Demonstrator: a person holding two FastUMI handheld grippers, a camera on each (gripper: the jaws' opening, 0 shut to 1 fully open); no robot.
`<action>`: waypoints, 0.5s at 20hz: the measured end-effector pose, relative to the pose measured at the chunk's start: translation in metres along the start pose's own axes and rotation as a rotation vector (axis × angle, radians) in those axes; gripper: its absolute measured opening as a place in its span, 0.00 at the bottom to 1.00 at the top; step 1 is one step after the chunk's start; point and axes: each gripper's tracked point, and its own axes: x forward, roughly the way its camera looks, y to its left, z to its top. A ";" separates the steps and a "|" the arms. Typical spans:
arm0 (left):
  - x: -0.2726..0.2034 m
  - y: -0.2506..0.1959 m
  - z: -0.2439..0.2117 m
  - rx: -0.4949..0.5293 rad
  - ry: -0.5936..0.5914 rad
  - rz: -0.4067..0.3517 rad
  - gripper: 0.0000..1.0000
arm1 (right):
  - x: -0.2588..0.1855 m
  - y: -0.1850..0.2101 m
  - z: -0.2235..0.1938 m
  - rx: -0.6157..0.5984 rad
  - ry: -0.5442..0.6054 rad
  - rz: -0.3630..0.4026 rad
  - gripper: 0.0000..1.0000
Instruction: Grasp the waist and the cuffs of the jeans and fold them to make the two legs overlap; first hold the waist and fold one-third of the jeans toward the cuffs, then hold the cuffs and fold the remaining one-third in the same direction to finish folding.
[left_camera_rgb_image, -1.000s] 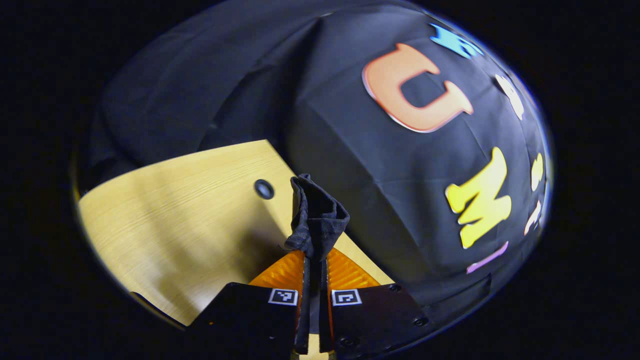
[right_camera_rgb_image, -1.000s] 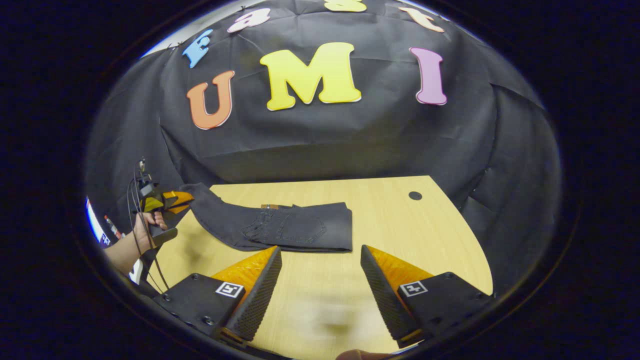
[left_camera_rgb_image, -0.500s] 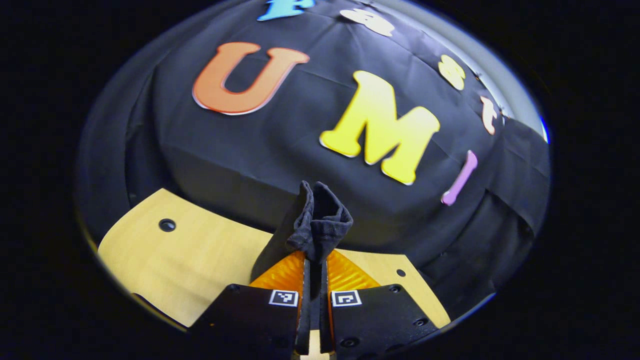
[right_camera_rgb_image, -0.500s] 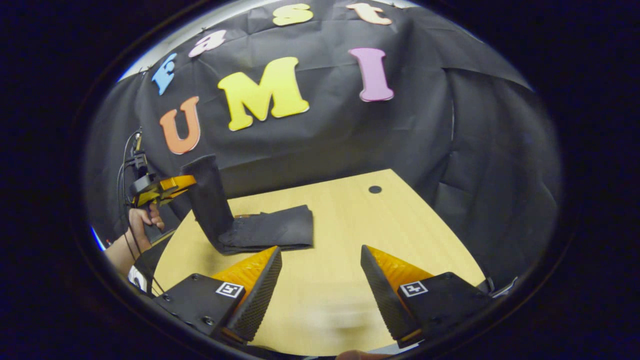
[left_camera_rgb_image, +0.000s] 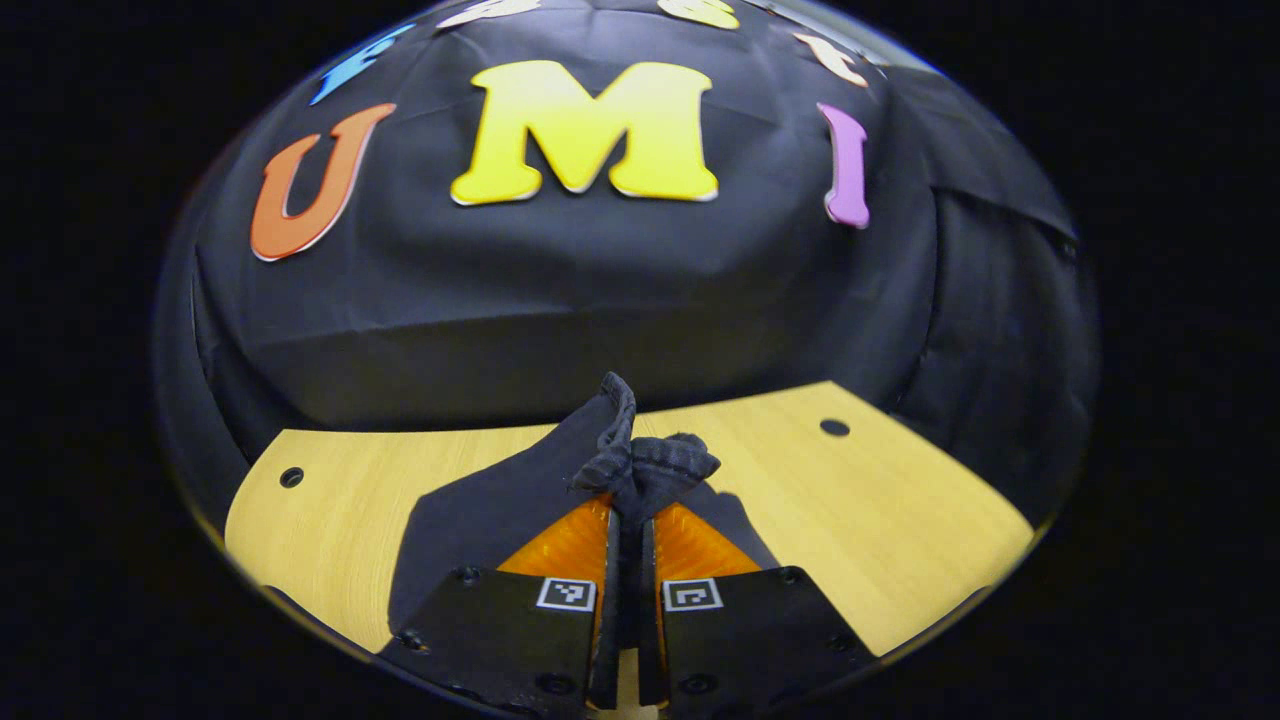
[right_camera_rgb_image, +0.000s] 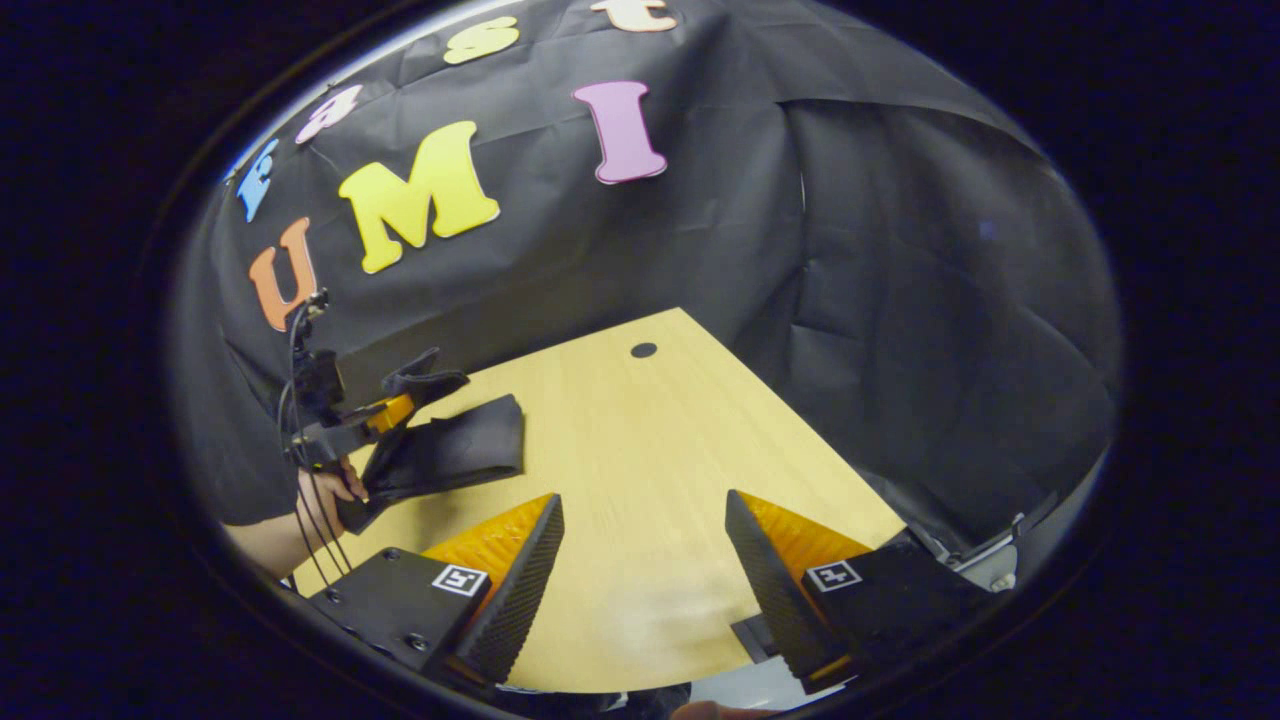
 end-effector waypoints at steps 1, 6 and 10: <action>0.007 -0.003 -0.014 0.027 0.024 0.013 0.11 | 0.003 -0.003 -0.001 -0.005 0.011 -0.003 0.94; 0.025 -0.016 -0.052 0.055 0.080 0.066 0.16 | 0.014 -0.006 -0.003 -0.058 0.046 0.011 1.00; 0.022 -0.018 -0.051 0.077 0.074 0.114 0.31 | 0.032 -0.003 0.003 -0.073 0.058 0.036 0.99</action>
